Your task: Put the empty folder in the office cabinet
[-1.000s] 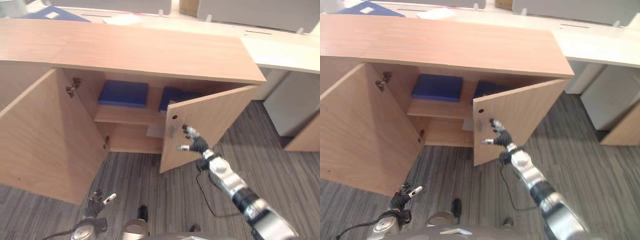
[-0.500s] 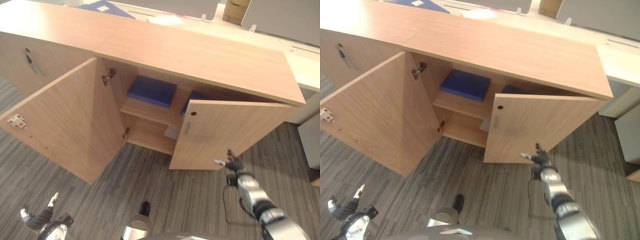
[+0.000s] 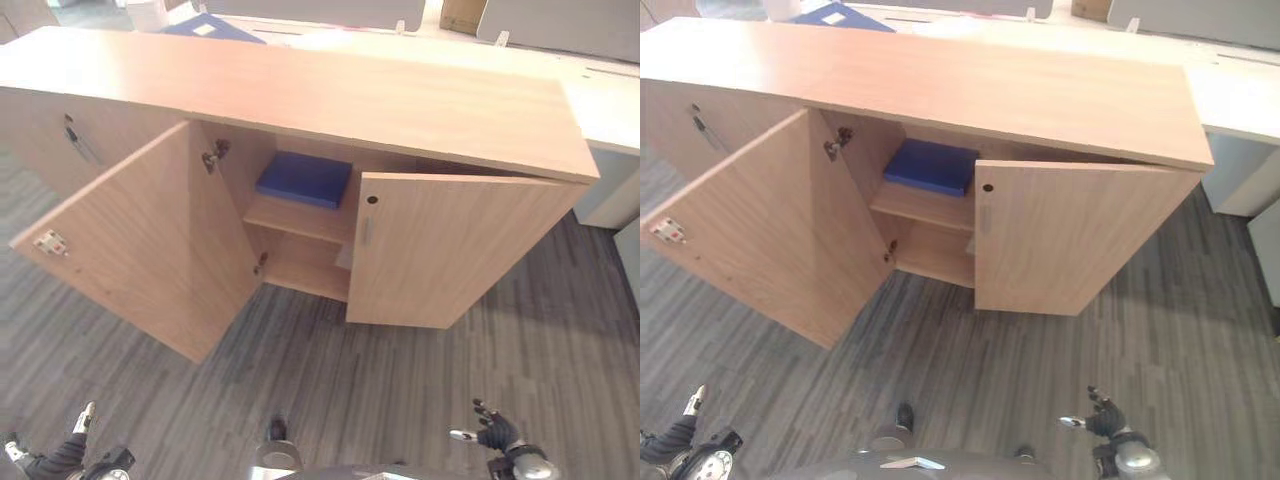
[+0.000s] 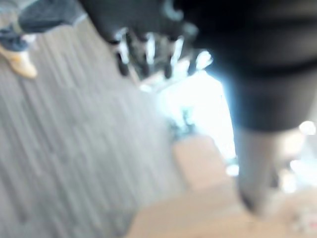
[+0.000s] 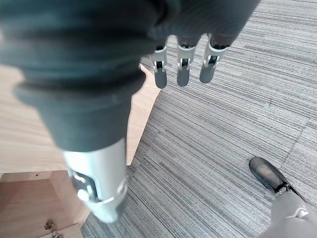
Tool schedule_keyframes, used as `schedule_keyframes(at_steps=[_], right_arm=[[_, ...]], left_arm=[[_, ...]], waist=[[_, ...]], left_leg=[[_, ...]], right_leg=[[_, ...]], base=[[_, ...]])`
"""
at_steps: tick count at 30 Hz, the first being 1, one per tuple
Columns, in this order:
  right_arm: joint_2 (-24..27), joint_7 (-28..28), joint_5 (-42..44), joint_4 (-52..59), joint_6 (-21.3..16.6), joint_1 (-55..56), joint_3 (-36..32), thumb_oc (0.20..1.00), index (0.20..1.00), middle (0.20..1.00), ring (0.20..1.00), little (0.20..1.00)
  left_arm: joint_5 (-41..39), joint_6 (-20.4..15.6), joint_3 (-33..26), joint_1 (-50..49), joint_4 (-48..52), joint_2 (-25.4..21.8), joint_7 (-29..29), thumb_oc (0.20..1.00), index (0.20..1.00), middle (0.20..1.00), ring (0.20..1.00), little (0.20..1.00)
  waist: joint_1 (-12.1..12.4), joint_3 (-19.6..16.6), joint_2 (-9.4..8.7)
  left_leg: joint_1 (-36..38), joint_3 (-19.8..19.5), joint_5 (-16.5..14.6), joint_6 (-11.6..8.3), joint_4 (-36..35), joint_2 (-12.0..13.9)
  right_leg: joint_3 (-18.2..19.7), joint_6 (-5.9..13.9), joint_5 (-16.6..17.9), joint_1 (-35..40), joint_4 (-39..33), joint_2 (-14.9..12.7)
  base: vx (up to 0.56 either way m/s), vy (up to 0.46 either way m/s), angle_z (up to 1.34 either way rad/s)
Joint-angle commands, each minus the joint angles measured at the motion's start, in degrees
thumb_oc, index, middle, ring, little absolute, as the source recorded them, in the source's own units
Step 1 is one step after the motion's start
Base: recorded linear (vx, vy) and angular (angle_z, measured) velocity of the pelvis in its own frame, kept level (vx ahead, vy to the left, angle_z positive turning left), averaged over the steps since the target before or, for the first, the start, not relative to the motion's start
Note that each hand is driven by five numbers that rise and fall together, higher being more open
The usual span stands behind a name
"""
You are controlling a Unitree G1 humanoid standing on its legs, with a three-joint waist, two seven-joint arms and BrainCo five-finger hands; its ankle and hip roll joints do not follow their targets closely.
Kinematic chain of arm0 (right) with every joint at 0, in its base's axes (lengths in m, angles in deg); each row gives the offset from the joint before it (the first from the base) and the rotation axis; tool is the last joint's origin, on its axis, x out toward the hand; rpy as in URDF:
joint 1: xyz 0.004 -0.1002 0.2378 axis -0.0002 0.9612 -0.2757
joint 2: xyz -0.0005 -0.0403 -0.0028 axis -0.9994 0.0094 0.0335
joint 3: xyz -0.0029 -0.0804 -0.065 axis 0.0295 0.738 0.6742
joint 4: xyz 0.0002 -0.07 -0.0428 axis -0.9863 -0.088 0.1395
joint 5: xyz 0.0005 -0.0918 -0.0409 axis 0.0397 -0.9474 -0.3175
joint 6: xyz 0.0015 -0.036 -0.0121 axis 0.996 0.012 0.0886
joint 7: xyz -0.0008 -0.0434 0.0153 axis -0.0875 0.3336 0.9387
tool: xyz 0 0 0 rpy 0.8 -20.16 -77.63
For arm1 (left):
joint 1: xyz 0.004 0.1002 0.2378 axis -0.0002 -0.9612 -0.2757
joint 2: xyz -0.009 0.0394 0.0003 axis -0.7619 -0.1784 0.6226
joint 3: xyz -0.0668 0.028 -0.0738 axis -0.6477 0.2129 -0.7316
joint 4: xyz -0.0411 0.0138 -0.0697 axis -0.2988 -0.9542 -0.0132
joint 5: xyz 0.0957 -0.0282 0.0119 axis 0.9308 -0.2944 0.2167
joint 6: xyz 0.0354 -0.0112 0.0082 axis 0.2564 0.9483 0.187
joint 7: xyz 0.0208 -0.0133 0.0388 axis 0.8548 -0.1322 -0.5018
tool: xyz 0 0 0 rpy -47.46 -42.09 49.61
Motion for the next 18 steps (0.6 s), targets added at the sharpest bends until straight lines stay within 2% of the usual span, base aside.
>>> schedule_keyframes(at_steps=[1, 7, 10, 14, 18], right_arm=[[0.55, -1.38, 1.52, 1.22, -2.29, -4.99, -0.33, 1.0, 1.0, 1.0, 1.0, 1.0], [-0.26, -3.74, 3.98, -0.1, -3.78, -2.97, -3.24, 1.0, 1.0, 1.0, 1.0, 1.0], [-1.78, -5.27, 5.19, -0.99, -5.81, -1.21, -6.04, 1.0, 1.0, 1.0, 1.0, 1.0], [-2.49, -5.25, 4.86, -0.36, -5.88, -0.25, -7.4, 1.0, 1.0, 1.0, 1.0, 1.0], [-2.78, -6.02, 5.14, -0.48, -5.68, 0.59, -8.19, 1.0, 1.0, 1.0, 1.0, 1.0]], left_arm=[[2.59, -0.53, -2.29, 1.76, 1.23, -7.32, 0.7, 1.0, 1.0, 1.0, 1.0, 1.0], [2.49, 3.05, -2.1, 4.8, 2.05, -12.81, 6.14, 1.0, 1.0, 1.0, 1.0, 1.0], [3.4, 4.62, -1.55, 7.19, 2.63, -16.29, 8.67, 1.0, 1.0, 1.0, 1.0, 1.0], [3.69, 5.86, -0.81, 9.04, 2.58, -18.36, 8.89, 1.0, 1.0, 1.0, 1.0, 1.0], [1.62, 6.24, -0.42, 12.15, 0.94, -19.8, 6.03, 1.0, 1.0, 1.0, 1.0, 1.0]], waist=[[0.46, 0.8, -1.49], [-1.6, 0.68, -1.34], [-3.59, 1.62, -1.67], [-4.93, 2.56, -1.96], [-5.72, 2.81, -2.15]], left_leg=[[0.82, -1.81, -0.83, 0.78, -0.57, 0.59], [1.58, 0.07, -3.41, 2.64, -0.57, -2.59], [2.54, 2.67, -5.31, 4.3, -0.57, -4.55], [3.13, 3.88, -6.56, 5.26, -0.34, -4.97], [2.65, 7.07, -6.82, 6.59, 0.34, -4.57]], right_leg=[[4.75, 0.36, 2.06, -2.51, -0.48, 2.3], [6.64, 3.25, 4.84, -4.96, -0.48, -0.42], [7.93, 5.52, 8.09, -7.96, -0.48, -2.23], [8.62, 5.61, 9.84, -9.68, 0.17, -2.66], [7.84, 4.68, 6.79, -10.17, 4.33, -1.8]], base=[[-0.05, 0.161, -0.25], [-0.05, 0.3, -0.21], [-0.05, 0.326, -0.31], [-0.03, 0.137, -0.21], [-0.04, 0.139, -0.26]])
